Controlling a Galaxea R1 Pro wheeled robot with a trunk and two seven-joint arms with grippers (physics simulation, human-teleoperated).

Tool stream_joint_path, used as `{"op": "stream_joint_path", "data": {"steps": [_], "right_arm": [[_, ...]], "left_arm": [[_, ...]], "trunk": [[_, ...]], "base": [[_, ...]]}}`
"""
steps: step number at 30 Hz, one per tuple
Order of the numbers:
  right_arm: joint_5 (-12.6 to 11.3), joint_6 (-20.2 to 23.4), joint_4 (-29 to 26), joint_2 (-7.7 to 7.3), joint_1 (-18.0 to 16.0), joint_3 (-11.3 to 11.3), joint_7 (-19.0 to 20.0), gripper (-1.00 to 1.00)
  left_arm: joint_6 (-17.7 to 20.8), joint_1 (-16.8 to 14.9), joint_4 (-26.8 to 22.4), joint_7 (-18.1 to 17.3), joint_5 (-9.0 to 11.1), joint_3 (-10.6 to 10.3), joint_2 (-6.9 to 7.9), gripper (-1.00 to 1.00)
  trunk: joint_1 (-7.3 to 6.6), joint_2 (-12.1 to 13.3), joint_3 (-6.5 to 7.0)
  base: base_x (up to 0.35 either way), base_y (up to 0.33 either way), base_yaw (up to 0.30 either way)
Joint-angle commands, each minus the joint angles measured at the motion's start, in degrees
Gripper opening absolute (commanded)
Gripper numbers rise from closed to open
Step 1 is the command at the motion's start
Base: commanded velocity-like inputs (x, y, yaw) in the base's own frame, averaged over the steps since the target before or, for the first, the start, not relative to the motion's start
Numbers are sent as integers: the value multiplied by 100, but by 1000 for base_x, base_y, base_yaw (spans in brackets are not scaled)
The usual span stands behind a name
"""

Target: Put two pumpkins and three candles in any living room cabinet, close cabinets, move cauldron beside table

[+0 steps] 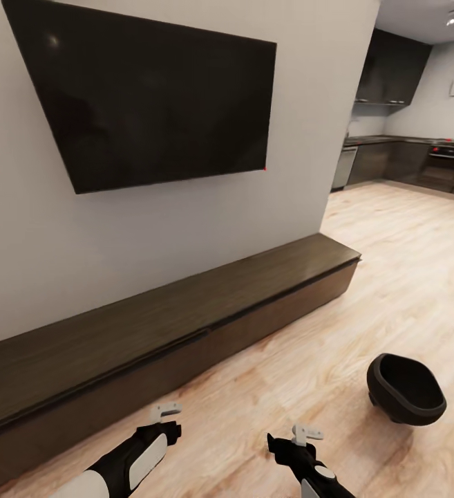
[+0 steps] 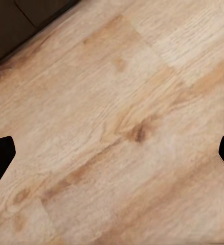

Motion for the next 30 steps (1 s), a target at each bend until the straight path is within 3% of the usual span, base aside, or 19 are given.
{"op": "stream_joint_path", "data": {"steps": [1,20,30], "right_arm": [[-52,-27,5,-3,-6,48,-33,100],[-52,-27,6,-4,-6,48,-33,100],[-46,-26,4,-4,-6,48,-36,100]], "left_arm": [[20,-3,-12,43,22,-31,6,100],[-141,67,-18,43,-37,-75,8,100],[-156,88,-19,43,-67,-92,-6,100]], "trunk": [[-1,-2,-5],[-1,-2,-5],[-1,-2,-5]], "base": [[0,0,-281],[1,0,-281],[217,-81,-281]]}}
